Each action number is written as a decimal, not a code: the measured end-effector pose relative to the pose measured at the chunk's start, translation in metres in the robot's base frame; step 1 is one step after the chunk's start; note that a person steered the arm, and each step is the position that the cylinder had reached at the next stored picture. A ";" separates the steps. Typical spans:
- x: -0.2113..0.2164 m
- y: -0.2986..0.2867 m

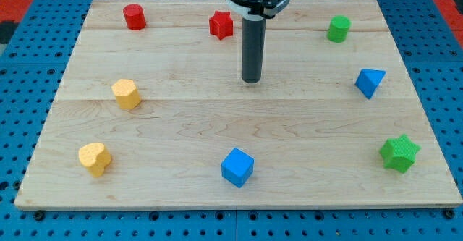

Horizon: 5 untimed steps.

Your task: Push the blue cube towards the top right of hexagon

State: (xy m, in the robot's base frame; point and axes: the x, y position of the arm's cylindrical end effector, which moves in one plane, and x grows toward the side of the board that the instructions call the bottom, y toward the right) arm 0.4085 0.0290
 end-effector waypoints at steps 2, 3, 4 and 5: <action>0.061 0.010; 0.060 0.020; 0.139 0.039; 0.155 0.039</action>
State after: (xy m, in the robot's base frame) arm 0.5635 0.0680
